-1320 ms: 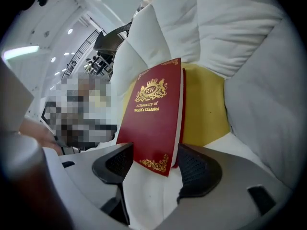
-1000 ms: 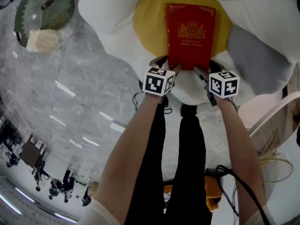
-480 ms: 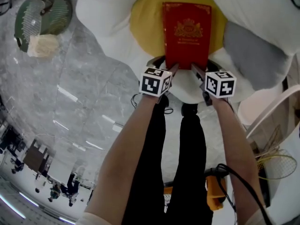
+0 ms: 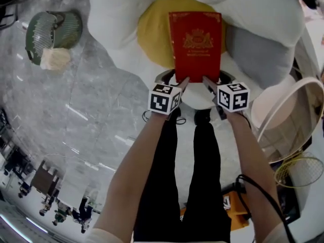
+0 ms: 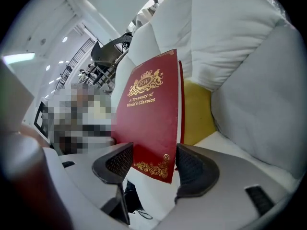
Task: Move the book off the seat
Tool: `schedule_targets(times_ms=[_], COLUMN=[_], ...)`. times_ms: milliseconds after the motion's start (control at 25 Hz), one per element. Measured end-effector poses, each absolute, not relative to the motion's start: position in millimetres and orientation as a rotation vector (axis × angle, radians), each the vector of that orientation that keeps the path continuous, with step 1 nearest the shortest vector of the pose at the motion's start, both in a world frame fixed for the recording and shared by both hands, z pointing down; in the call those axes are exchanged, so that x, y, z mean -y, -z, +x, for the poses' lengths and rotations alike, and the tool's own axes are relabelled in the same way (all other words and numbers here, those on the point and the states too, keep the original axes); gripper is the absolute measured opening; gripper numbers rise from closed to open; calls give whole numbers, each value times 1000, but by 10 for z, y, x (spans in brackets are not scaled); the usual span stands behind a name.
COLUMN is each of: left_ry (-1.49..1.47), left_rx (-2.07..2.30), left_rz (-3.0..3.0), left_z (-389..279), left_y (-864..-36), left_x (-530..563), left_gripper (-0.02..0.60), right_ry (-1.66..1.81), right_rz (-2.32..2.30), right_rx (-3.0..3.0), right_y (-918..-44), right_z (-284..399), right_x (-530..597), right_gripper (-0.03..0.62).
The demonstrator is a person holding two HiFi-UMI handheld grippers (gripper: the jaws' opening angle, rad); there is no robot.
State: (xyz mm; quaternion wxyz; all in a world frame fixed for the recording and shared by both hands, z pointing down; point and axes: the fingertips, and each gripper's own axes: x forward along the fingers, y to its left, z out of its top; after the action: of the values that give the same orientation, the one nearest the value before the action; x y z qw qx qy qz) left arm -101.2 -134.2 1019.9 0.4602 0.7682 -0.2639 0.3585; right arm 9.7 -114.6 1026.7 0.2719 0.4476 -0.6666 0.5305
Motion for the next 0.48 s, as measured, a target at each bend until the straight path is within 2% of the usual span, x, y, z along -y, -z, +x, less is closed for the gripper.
schedule_targets(times_ms=[480], left_ry=[-926], left_rx=[595], left_rz=[1942], left_z=[-723], left_y=[-9172], left_x=[1131], left_gripper=[244], right_ry=[-1464], right_rz=[1295], right_rx=[1807], right_y=[-9253], right_z=[370], right_x=[848], right_gripper=[291])
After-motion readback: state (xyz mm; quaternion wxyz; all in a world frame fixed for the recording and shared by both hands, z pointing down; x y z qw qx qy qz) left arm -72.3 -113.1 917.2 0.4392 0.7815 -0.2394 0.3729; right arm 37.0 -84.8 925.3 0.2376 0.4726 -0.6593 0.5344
